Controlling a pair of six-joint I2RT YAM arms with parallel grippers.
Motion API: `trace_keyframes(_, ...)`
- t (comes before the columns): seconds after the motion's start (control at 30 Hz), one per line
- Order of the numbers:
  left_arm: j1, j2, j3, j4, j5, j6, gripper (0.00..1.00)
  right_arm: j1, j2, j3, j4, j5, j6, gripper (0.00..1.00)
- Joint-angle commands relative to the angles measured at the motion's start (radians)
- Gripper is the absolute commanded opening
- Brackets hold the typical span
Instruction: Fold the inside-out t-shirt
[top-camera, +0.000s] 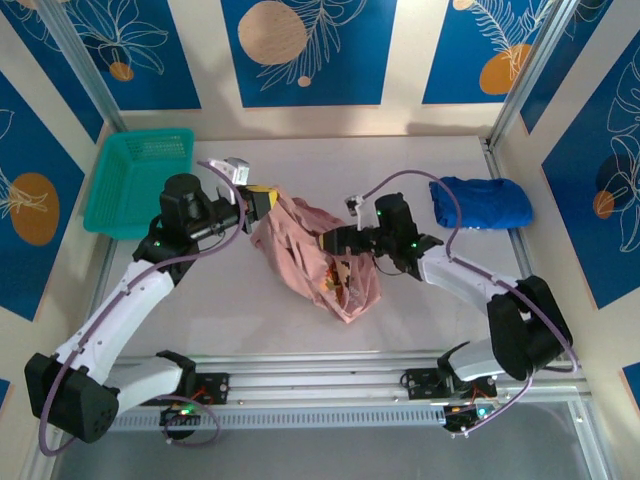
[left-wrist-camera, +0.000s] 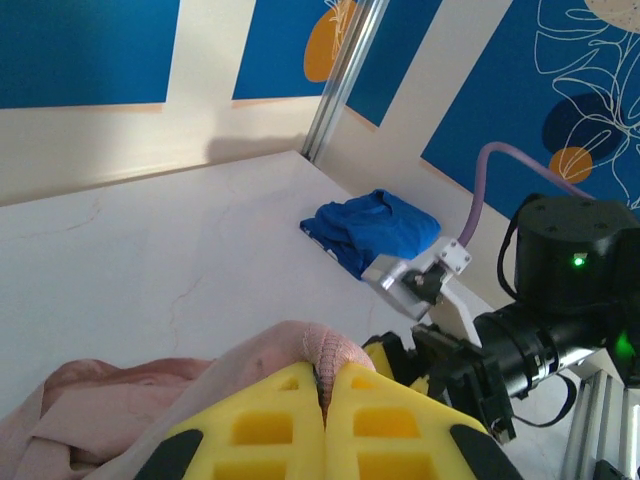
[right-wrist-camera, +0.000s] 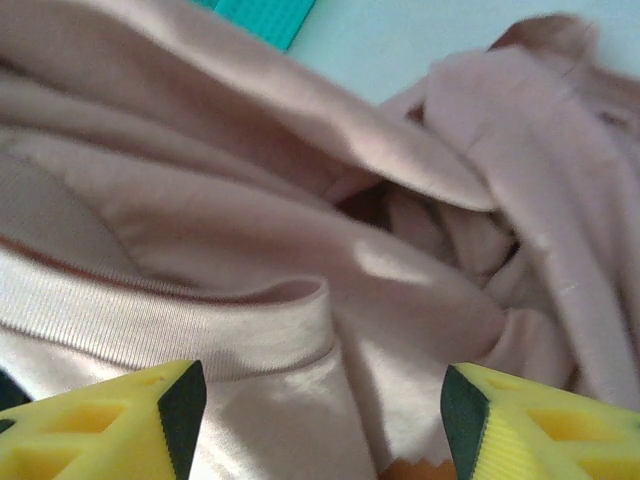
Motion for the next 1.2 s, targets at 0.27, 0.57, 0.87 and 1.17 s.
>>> trace_keyframes(0.27,0.007,-0.005,0.052,-0.022,-0.027,-0.011,0.0,0.19,-0.271,-0.232,-0.149,0.168,-0.016,0.75)
trace_keyframes(0.57,0.006,0.002,0.104,-0.079,-0.08,-0.079,0.0,0.326,-0.143,-0.162,-0.242,0.582,-0.088,0.5)
trace_keyframes(0.87,-0.071,-0.022,0.241,-0.167,-0.098,-0.176,0.0,0.02,-0.484,0.129,-0.481,0.684,-0.223,0.0)
trace_keyframes(1.17,-0.123,0.021,0.332,-0.136,-0.21,-0.253,0.0,-0.263,-0.374,0.484,-0.524,0.503,-0.285,0.0)
